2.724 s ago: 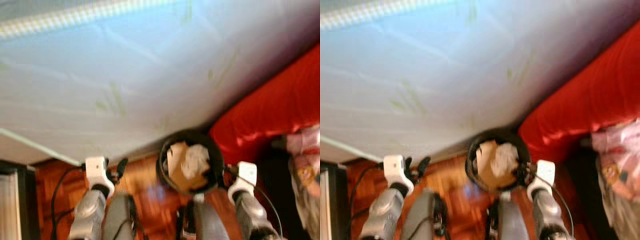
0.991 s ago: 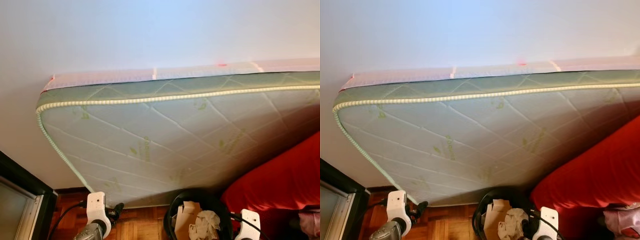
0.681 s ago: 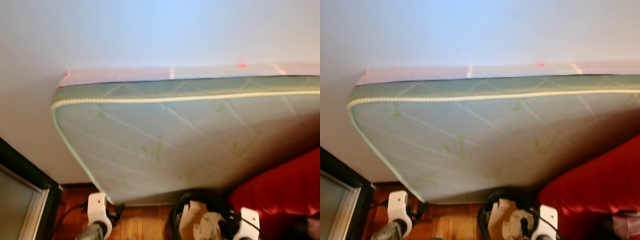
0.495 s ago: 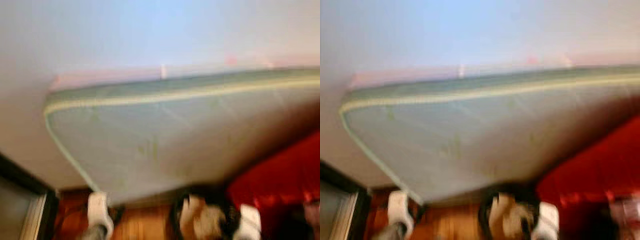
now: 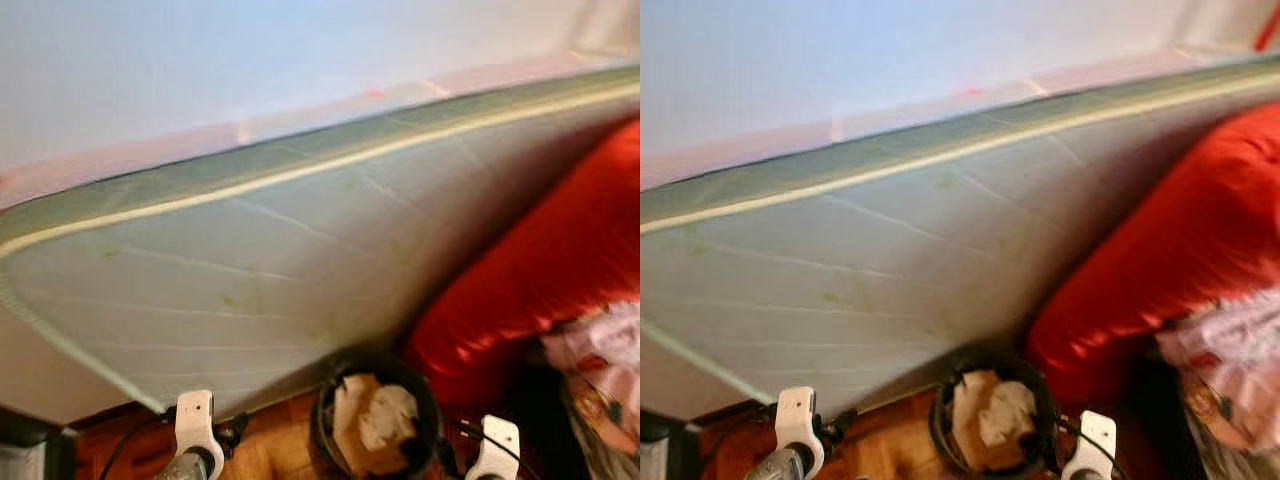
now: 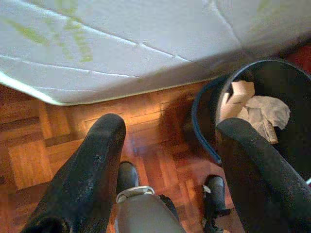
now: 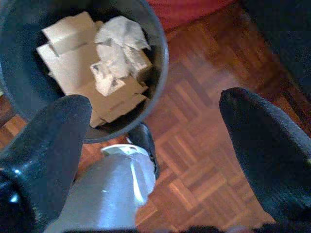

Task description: Clean up the room

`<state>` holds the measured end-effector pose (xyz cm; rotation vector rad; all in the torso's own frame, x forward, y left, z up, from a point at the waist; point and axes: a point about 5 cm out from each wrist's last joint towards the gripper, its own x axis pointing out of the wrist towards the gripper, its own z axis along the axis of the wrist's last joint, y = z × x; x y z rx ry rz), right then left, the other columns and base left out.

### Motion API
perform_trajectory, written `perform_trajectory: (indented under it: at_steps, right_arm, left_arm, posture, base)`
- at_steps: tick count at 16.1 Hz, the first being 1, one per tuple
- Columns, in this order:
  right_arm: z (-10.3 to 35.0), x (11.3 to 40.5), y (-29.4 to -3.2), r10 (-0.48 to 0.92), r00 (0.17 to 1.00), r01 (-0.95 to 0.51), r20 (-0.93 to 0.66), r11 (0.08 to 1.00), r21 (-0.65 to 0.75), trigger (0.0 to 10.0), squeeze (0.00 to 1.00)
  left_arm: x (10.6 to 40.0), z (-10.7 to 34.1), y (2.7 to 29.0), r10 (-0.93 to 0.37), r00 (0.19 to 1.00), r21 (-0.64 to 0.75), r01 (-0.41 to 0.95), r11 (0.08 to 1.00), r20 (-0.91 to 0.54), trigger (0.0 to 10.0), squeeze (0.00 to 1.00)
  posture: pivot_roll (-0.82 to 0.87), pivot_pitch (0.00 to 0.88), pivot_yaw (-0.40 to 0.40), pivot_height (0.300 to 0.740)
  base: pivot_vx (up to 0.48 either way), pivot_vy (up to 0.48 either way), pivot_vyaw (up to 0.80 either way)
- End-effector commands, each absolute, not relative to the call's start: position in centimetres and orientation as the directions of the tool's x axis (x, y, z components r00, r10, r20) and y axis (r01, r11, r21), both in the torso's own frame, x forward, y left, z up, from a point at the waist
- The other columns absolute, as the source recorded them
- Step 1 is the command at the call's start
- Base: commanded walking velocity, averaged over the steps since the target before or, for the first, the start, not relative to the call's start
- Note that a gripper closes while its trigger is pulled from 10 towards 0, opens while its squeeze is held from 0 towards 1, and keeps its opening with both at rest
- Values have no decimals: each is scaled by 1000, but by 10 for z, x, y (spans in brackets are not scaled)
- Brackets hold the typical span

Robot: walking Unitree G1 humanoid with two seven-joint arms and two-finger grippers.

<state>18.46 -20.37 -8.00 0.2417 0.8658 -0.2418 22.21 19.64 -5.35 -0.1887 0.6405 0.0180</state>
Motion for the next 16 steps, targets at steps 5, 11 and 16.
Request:
perform_trajectory:
  at_steps: [5,11,16]
  right_arm:
    - [-82,181,-203,-97,625,296,-775,948,120,10000,0]
    - [-83,179,-203,-92,609,280,-788,954,106,10000,0]
    - [-84,177,-203,-85,609,260,-789,961,97,10000,0]
  left_arm:
    - [213,-60,195,-46,771,-139,-55,989,-635,10000,0]
    - [208,-64,197,-29,755,-131,-77,988,-656,10000,0]
    - [204,-66,197,-27,747,-134,-84,987,-665,10000,0]
  posture:
    - [61,199,-36,740]
    - [63,193,-42,740]
    - [58,182,-43,740]
  base:
    - [0,0,0]
    - [0,-180,-434]
    - [0,0,0]
